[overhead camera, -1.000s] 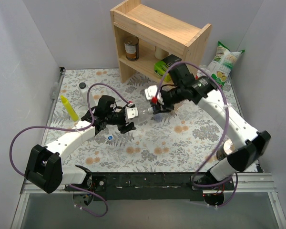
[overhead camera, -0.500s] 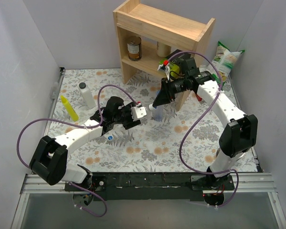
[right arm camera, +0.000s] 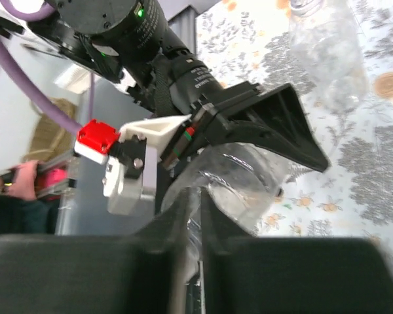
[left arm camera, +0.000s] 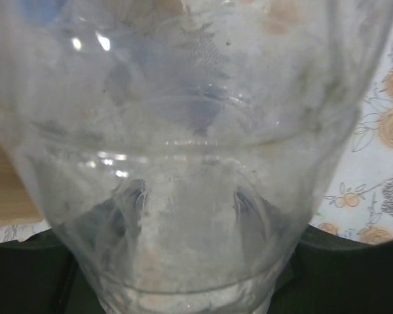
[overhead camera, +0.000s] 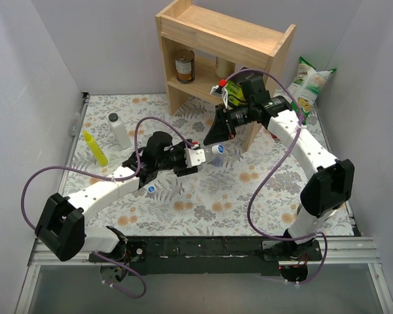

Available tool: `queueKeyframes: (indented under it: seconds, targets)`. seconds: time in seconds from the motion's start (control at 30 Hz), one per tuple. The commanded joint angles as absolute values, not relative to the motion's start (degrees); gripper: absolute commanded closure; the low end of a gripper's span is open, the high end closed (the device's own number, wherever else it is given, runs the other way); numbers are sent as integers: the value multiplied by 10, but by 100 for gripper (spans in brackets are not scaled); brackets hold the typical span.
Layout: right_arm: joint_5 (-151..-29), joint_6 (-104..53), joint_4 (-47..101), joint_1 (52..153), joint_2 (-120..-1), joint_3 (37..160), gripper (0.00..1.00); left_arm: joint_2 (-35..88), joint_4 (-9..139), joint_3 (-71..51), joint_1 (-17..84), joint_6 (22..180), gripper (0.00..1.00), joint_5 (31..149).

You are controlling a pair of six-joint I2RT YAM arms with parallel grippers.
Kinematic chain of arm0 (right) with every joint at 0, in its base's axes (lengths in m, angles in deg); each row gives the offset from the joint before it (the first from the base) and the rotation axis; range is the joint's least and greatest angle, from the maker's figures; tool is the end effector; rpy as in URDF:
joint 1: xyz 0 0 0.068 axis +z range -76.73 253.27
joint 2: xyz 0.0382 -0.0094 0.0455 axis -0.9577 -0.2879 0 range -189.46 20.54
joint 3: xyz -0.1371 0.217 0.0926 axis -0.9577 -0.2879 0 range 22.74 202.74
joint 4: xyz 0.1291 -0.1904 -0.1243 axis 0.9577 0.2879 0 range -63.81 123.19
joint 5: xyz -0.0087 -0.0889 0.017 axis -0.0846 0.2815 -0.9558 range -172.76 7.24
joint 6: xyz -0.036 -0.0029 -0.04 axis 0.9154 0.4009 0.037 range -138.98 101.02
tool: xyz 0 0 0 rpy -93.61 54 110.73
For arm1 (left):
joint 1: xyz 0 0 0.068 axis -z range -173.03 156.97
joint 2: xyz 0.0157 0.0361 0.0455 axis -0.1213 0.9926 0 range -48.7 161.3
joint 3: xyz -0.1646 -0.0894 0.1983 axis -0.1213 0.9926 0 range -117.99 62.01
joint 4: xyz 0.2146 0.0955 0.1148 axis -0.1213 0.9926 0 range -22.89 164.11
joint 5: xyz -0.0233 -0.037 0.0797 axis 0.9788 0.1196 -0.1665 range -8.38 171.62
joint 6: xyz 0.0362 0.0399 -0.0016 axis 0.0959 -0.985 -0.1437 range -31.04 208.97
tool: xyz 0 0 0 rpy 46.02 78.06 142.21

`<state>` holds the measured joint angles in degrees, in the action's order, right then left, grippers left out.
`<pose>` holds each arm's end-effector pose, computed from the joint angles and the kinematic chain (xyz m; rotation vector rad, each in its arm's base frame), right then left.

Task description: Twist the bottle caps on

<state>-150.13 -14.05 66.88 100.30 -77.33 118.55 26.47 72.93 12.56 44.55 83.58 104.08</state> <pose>0.3125 0.1963 0.3668 -1.1653 1.8482 1.5480 0.2217 -0.1878 0.2605 1.0108 1.9153 -0.7445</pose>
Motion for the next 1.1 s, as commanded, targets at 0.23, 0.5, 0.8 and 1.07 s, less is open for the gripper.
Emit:
queueKeyframes:
  seconds: [0.23,0.5,0.8,1.07]
  targets:
    - [-1379,130,694,983,-599,1214,42,235,827,77,444,824,100,1139]
    - [-1294,473,727,1044,-482,1082,43,234,868,65,444,760,100,1160]
    - [-1260,609,792,1091,-470,1053,48,245,871,56,444,760,100,1160]
    - [-1251,637,815,1101,-463,1044,50,249,865,57,444,770,100,1159]
